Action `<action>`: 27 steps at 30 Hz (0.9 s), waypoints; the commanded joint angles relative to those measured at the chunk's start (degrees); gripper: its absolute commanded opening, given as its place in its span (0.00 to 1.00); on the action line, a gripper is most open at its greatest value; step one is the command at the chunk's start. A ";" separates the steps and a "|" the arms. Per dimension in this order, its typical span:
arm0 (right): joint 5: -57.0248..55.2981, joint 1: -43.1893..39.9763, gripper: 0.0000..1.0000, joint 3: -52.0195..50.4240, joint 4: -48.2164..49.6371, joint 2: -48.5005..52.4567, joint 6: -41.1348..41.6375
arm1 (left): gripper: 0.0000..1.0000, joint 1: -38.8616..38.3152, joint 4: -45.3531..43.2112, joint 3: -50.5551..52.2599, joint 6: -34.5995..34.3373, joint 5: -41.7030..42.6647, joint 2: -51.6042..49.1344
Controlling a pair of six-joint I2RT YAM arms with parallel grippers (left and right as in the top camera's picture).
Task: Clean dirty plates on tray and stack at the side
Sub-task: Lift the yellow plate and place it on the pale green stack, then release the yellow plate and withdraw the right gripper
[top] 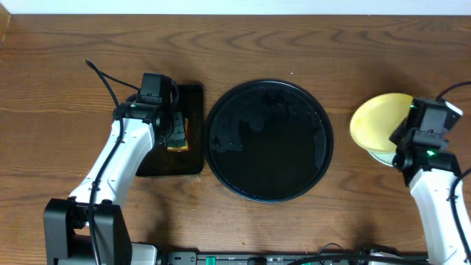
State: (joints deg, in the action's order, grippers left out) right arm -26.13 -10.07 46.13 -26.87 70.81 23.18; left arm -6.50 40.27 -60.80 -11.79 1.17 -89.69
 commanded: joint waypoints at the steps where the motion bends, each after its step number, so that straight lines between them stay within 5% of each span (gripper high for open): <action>1: 1.55 -3.32 0.01 0.24 -0.04 2.93 1.68 | 0.48 -0.07 0.15 -0.39 0.04 -0.11 -0.11; 10: 1.60 -7.78 0.02 0.24 2.86 7.02 2.51 | 0.48 -0.07 0.17 -0.39 0.04 -0.11 -0.11; 14: 2.71 -7.80 0.31 0.24 2.84 7.21 2.51 | 0.48 -0.07 0.17 -0.39 0.04 -0.11 -0.11; 17: 7.43 -7.80 0.36 0.24 3.10 7.21 2.49 | 0.49 -0.07 0.17 -0.39 0.04 -0.11 -0.11; 20: 18.12 -7.72 0.41 0.24 3.08 7.21 0.17 | 0.62 -0.07 0.20 -0.39 0.04 -0.11 -0.11; 23: 32.28 -7.02 0.56 0.24 3.10 7.21 -5.62 | 0.73 -0.07 0.20 -0.42 0.04 -0.09 -0.11; 27: 41.97 -3.78 0.76 0.52 2.40 7.19 -12.76 | 0.76 -0.07 0.26 -0.59 0.17 3.26 -0.11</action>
State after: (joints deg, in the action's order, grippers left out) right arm 2.66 -16.51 46.13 -23.99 77.60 17.69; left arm -6.50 40.29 -60.80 -11.94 1.65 -89.69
